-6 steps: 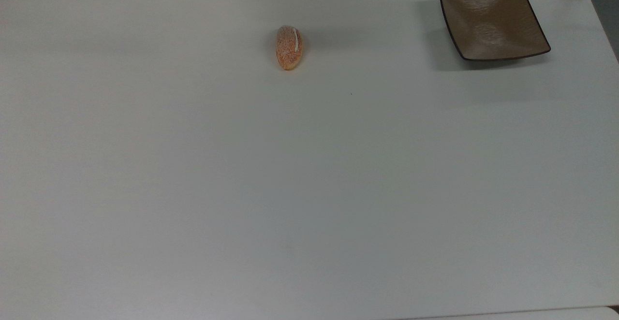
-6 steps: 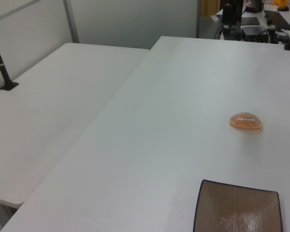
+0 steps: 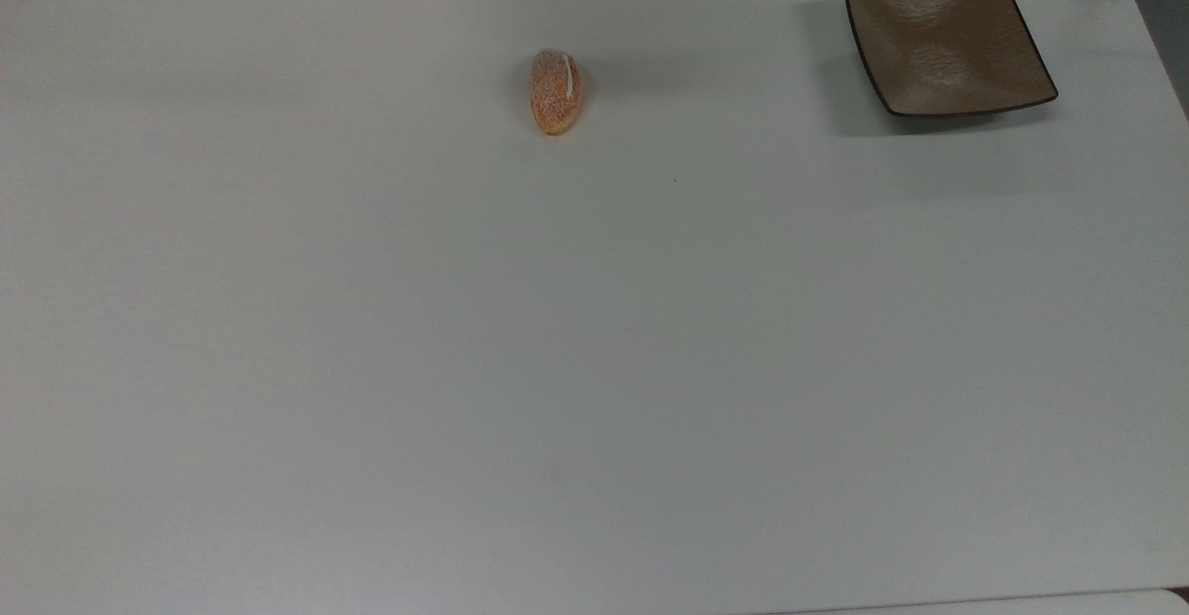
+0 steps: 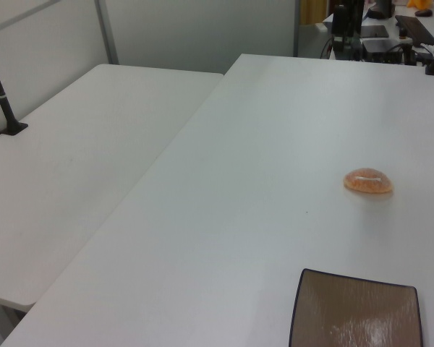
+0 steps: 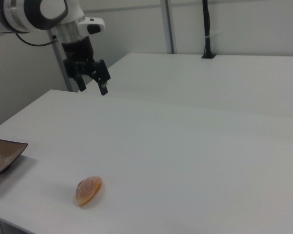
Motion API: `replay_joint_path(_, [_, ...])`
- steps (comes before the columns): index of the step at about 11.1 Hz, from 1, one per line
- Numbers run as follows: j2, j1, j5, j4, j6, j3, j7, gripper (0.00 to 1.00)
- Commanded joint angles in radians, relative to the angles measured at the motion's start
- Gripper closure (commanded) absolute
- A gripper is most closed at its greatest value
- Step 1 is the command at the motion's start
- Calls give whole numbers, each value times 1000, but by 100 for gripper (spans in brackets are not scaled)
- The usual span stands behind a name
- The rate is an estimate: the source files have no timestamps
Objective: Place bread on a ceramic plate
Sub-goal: 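Move the gripper down toward the orange bread roll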
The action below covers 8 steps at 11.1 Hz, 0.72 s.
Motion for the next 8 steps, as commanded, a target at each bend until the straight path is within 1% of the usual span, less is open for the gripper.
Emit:
replay_joint_path(1, [-22, 2, 22, -39, 17, 1, -7, 0])
replay_joint_path(5, [-24, 2, 20, -101, 28, 3, -8, 0])
replay_joint_path(6, [-39, 5, 8, -138, 29, 9, -8, 0])
replay_joint_path(8, [-86, 23, 8, -233, 13, 12, -7, 0])
